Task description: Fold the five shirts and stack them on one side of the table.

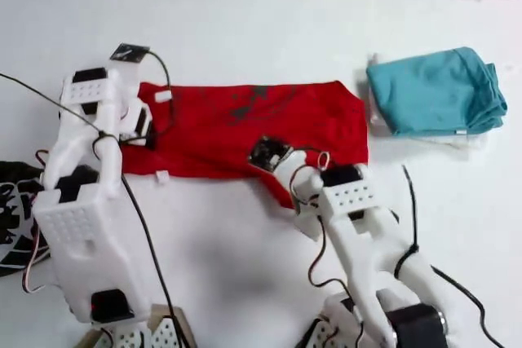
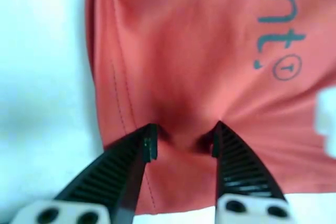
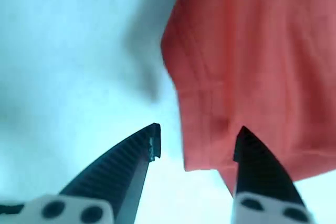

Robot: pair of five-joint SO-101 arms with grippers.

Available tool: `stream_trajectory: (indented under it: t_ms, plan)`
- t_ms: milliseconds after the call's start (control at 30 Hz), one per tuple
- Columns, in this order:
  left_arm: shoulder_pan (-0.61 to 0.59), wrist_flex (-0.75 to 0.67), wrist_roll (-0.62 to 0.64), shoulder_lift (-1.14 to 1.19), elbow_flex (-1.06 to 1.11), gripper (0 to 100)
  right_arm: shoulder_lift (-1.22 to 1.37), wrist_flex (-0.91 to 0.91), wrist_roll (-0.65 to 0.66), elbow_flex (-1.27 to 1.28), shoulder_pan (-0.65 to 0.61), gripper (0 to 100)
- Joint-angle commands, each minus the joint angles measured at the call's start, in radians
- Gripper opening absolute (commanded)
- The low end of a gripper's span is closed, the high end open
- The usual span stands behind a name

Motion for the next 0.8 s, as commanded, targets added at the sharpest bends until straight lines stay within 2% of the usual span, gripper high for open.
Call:
stream_trajectory:
  t_ms: [0, 233, 467, 600, 767]
  plan:
    - [-0.008, -0.023, -0.005, 0.003, 0.031, 13, 0.061, -0.027, 0.0, 0.002, -0.008, 23.5]
    - [-0.008, -0.035, -0.011, 0.0, 0.047, 13, 0.213, -0.097, 0.003, -0.037, 0.005, 23.6]
    - [-0.008, -0.035, -0.011, 0.0, 0.047, 13, 0.372, -0.041, 0.011, -0.296, 0.174, 23.4]
    - [-0.008, -0.035, -0.011, 0.0, 0.047, 13, 0.414, 0.041, 0.103, -0.41, 0.26, 23.4]
    - [-0.008, -0.035, -0.011, 0.0, 0.045, 13, 0.395, 0.114, 0.149, -0.483, 0.338, 23.4]
